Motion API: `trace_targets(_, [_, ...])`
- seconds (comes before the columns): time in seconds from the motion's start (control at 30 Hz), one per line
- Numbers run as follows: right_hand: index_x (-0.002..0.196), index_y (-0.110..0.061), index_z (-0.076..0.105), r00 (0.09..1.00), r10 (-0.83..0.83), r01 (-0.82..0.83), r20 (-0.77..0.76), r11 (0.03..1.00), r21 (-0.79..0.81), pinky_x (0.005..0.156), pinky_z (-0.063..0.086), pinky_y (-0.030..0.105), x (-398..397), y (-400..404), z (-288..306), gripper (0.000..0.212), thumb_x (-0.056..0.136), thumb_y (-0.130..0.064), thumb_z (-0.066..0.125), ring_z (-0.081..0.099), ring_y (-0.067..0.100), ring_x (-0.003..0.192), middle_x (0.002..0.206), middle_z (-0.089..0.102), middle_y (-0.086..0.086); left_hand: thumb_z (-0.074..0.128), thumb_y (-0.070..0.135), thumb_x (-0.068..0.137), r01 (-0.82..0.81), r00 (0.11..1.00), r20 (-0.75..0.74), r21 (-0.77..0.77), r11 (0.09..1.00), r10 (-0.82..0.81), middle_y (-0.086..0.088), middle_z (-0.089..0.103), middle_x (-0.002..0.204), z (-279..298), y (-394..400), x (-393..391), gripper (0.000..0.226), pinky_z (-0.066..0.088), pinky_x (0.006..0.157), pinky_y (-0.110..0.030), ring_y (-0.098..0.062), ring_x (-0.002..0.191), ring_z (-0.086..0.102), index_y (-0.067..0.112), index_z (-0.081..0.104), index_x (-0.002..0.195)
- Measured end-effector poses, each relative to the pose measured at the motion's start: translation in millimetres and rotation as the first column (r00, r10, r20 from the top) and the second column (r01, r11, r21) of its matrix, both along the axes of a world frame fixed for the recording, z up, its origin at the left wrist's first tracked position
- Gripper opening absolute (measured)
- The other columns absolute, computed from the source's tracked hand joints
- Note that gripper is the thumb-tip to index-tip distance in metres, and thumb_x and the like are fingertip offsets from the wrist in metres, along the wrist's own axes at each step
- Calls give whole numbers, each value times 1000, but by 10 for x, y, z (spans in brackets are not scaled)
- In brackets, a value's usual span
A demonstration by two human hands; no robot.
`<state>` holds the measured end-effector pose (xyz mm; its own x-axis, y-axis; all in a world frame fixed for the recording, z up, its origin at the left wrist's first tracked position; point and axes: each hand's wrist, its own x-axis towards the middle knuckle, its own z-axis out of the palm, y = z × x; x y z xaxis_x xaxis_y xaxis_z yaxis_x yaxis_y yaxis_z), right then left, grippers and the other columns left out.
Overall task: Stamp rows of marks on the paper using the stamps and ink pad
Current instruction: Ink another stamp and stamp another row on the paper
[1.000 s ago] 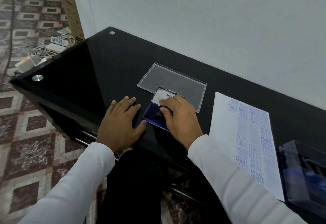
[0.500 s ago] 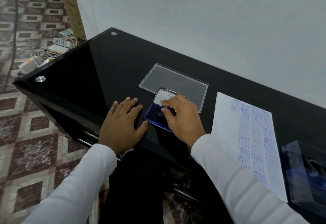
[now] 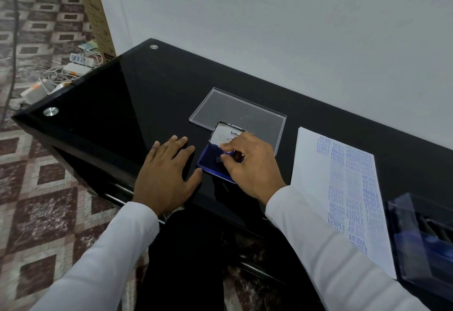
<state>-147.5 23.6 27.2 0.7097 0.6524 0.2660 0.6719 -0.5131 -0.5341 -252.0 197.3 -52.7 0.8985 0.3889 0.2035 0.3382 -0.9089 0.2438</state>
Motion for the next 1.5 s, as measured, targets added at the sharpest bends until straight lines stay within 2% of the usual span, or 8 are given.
trace_targets(0.23, [119,-16,72,998,-6,5,59,1000,9,92,50,31,25,63,-42,25,94,-19,66,62,17,101,108,68,3,29,68,87,-2,1000,5,-2,1000,2,2,39,158,11,-3,-4,73,13,125,-45,-18,150,26,27,50,144])
trace_targets(0.37, [117,-17,73,999,-14,13,36,1000,10,92,50,26,8,67,-29,25,93,-19,68,62,15,101,109,68,1,32,67,88,-1,1000,13,-3,1000,1,2,40,157,-2,-2,-6,71,15,124,-46,-18,150,27,27,52,143])
trace_targets(0.53, [111,-16,74,1000,-3,3,-23,1000,-2,81,41,7,7,-5,0,24,88,-21,74,61,10,99,108,67,-2,30,68,88,-5,1000,0,5,1000,5,2,40,158,-5,-2,3,72,14,124,-45,-18,150,27,28,50,144])
trace_targets(0.8, [119,-17,72,1000,-6,6,5,1000,7,95,51,35,50,45,-22,27,93,-21,67,63,17,105,112,69,1,27,68,87,-4,1000,8,-3,1000,4,1,40,158,39,-24,-9,74,16,124,-47,-18,150,28,27,50,144])
trace_targets(0.93, [120,-17,71,1000,-12,12,-14,1000,0,97,51,33,36,43,-6,27,93,-21,68,62,16,106,114,69,1,27,68,87,1,1000,4,-8,1000,-1,1,39,158,33,-15,-11,74,15,124,-47,-18,150,27,27,50,145])
trace_targets(1.17, [106,-16,75,997,-7,8,-75,1000,19,81,45,9,38,-2,6,22,85,-20,77,62,9,96,107,68,-3,27,69,88,-1,1000,-1,-3,1000,1,2,39,158,12,-12,-3,74,13,124,-46,-18,150,26,28,49,145])
trace_targets(1.33, [116,-18,73,999,-20,20,-30,1000,4,92,52,27,38,37,2,25,91,-20,70,63,12,100,112,69,-1,27,68,87,-3,1000,1,-1,1000,3,2,39,158,24,-16,-4,74,13,125,-45,-18,150,26,28,50,144])
trace_targets(1.5, [120,-19,71,1000,-19,19,-12,999,27,95,52,30,30,31,-43,27,94,-21,67,63,11,106,115,70,-3,25,69,87,-3,1000,1,-7,1000,3,2,39,158,38,-25,-9,75,15,125,-47,-18,150,26,27,50,145])
